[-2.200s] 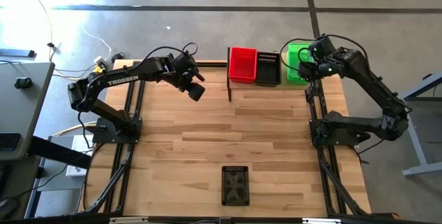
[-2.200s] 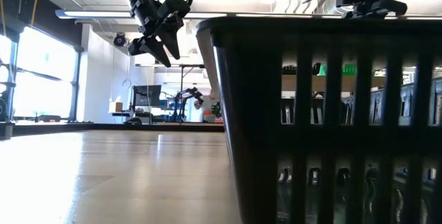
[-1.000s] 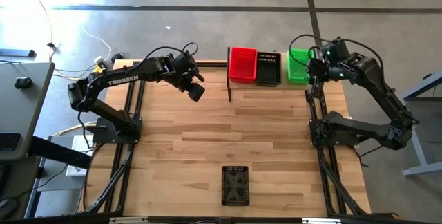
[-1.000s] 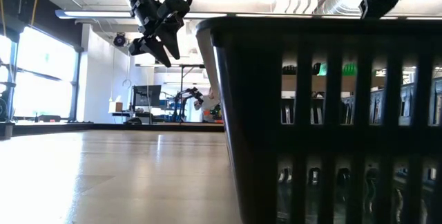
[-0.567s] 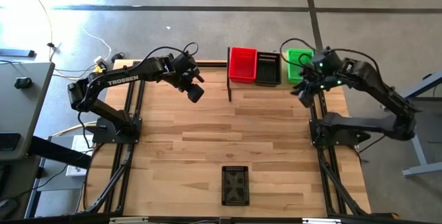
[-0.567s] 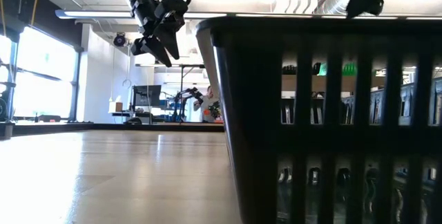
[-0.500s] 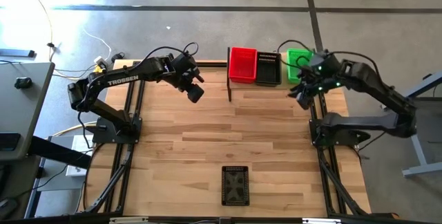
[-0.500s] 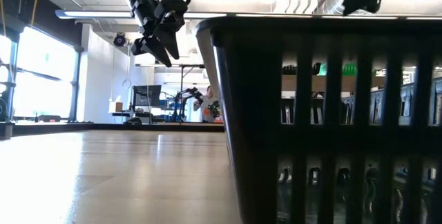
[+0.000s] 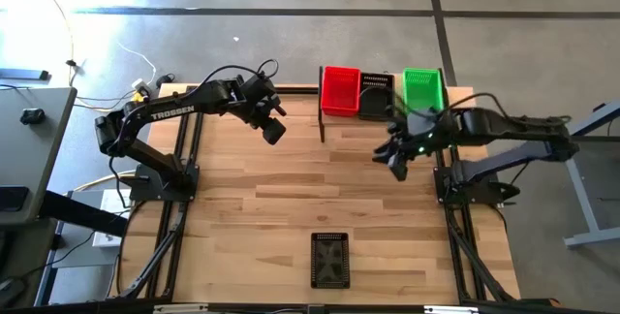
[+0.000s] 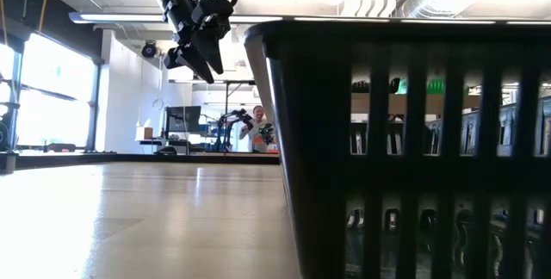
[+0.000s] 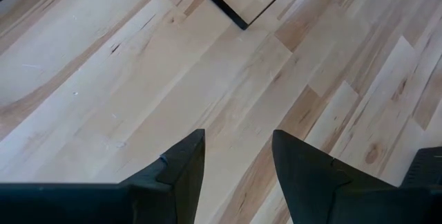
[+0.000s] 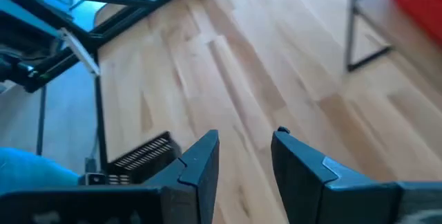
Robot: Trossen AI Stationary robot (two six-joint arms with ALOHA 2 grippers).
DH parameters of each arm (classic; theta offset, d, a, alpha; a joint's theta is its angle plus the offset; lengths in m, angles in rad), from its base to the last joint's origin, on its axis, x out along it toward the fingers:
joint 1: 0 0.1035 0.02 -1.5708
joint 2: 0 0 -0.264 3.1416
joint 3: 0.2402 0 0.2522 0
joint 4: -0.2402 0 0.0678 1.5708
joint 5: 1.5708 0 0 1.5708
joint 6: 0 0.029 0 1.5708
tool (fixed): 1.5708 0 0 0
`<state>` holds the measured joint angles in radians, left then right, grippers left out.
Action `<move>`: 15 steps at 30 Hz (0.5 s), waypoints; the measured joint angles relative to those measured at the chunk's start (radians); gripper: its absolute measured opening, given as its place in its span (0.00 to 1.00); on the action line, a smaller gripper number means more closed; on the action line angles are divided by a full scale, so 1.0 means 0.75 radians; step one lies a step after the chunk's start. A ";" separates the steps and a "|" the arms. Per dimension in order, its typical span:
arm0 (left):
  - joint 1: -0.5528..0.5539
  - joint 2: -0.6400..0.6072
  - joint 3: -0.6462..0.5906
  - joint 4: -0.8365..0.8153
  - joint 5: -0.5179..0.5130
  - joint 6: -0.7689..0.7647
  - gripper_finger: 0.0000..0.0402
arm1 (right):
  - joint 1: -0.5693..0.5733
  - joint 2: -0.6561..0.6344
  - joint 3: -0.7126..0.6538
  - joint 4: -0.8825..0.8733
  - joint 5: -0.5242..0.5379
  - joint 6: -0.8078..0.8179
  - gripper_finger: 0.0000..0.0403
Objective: Stack baskets on shelf by color
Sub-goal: Stack the black bin on top of the black bin on the shelf
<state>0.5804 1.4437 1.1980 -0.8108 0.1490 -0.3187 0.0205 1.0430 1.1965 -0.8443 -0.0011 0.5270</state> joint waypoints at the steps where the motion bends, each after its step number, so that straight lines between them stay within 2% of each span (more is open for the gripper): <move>1: -0.001 0.000 0.000 0.000 0.000 0.001 0.40 | 0.033 0.022 0.000 0.029 0.016 0.026 0.29; 6: -0.001 0.000 0.000 -0.024 -0.001 0.023 0.40 | 0.182 0.143 0.000 0.191 0.072 0.111 0.29; 15: -0.074 0.000 -0.001 -0.239 -0.005 0.091 0.40 | 0.366 0.348 0.000 0.477 0.083 0.203 0.29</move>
<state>0.5250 1.4437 1.1976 -0.9904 0.1455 -0.2506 0.2952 1.3040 1.1965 -0.4866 0.0610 0.6790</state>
